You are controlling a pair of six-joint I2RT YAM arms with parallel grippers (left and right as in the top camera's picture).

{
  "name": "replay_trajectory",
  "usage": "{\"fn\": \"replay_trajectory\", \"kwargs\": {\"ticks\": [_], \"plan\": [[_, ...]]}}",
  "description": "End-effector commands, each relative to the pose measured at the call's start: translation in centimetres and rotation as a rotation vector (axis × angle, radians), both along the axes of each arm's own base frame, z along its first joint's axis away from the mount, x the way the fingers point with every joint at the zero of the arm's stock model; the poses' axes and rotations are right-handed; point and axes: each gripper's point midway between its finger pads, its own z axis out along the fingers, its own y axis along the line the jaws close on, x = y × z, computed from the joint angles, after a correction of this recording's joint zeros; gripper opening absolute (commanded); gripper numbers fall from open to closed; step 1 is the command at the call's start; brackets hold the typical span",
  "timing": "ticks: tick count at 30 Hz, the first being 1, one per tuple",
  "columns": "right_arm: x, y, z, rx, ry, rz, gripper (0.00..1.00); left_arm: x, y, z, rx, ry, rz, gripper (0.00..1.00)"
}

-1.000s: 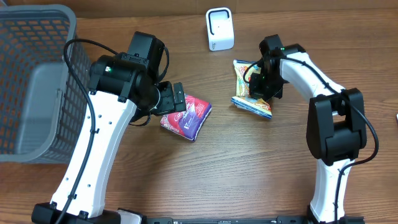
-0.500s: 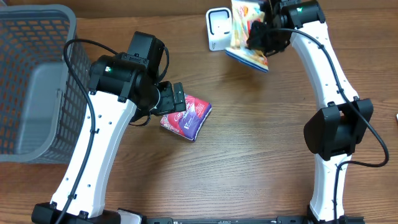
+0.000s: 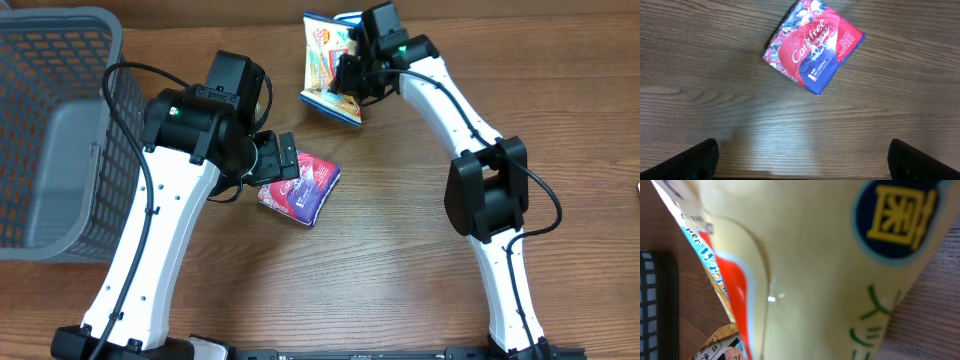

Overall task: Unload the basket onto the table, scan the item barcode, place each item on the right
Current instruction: 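Hold the yellow packet's barcode in front of the scanner, then carry the yellow packet away off the table to the right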

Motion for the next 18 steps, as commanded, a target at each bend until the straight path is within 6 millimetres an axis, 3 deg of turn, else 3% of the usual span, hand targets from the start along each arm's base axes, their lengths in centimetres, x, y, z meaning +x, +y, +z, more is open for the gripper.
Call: {"fn": "replay_trajectory", "kwargs": {"ticks": [1, 12, 18], "plan": [[1.4, -0.8, 2.3, -0.009, -0.084, -0.021, 0.04, 0.1, 0.1, 0.7, 0.002, -0.029, -0.014, 1.0], [3.6, -3.3, 3.1, -0.002, -0.142, -0.056, 0.04, 0.1, 0.1, 0.7, 0.002, -0.029, -0.014, 1.0], [3.6, -3.7, 3.0, -0.006, -0.131, -0.061, 0.04, 0.1, 0.1, 0.7, 0.002, -0.029, -0.014, 1.0]]}}
